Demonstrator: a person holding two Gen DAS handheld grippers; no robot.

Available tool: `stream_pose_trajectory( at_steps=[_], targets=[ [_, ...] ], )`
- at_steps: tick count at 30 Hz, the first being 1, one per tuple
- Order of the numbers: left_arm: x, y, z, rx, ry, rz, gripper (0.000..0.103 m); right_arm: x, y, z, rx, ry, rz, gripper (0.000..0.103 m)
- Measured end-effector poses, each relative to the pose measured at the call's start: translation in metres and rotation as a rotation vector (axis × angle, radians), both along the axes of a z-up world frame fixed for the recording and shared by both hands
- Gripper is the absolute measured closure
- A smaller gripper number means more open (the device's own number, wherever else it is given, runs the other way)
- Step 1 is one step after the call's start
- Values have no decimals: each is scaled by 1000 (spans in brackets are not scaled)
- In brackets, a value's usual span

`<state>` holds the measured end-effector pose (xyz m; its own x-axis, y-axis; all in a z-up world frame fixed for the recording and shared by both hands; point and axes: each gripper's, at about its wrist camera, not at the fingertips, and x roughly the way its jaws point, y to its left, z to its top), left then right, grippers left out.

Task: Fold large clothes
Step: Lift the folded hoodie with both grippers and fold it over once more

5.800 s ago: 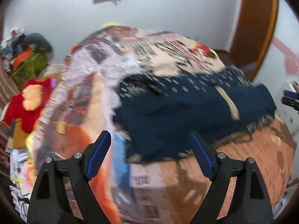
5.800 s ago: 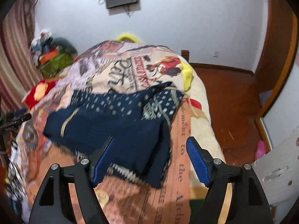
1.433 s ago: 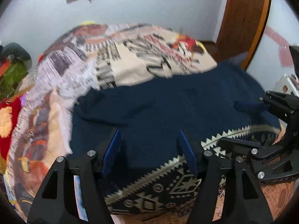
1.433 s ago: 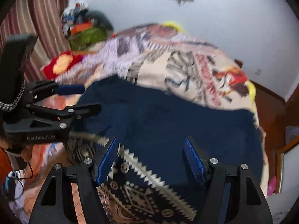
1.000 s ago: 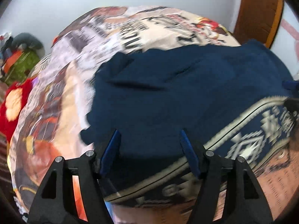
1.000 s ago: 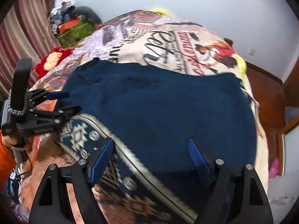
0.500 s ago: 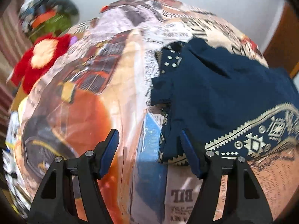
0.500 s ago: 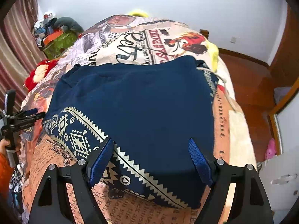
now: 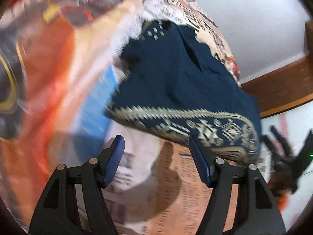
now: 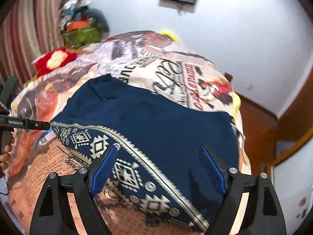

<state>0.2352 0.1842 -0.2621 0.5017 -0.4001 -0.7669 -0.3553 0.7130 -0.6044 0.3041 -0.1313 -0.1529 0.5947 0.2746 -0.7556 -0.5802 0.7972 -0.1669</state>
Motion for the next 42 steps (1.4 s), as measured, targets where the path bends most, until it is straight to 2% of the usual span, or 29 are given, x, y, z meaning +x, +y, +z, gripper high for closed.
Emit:
stream_pose_trajectory(
  at_steps=[2,5,6,10,15,18,23,25,27,29,30,31,32,35,39,42],
  targets=[
    [1,-3,-6,-86,-4,-1,35,2,11,-11,-44,4,14,18],
    [6,-8,-7,-141,-23,8,35,7,18,-30,-84,47,22,18],
    [10,-9,-9,-182,-31,9,35,10,19,-35,-94,64,21,18],
    [29,-7,-24,-355,-51,25,35,18,17,-41,-70,132,23,16],
    [59,-9,-36,-393,-65,55,35,28,12,-50,-27,236,16,11],
    [78,-9,-36,-377,-65,66,35,32,11,-53,-11,270,17,8],
    [111,-12,-33,-303,-40,104,36,34,10,-57,-5,303,32,4],
    [123,-15,-27,-236,-29,120,39,33,11,-59,-12,312,47,2],
    [129,-18,-23,-157,-21,133,51,32,13,-62,-22,315,62,1],
    [135,-24,-16,-69,-11,140,68,31,16,-63,-33,311,74,1],
    [135,-25,-13,-42,-12,146,73,30,16,-63,-34,310,80,1],
    [135,-27,-9,-19,-18,146,82,29,17,-62,-34,308,83,1],
    [133,-26,-4,8,-31,143,86,29,16,-61,-33,304,85,1],
    [123,-32,21,114,-92,132,90,26,14,-52,-21,283,78,1],
    [99,-50,69,351,-182,88,92,27,9,-26,43,246,65,1],
    [72,-58,89,488,-225,61,92,30,11,-6,101,216,51,1]
  ],
)
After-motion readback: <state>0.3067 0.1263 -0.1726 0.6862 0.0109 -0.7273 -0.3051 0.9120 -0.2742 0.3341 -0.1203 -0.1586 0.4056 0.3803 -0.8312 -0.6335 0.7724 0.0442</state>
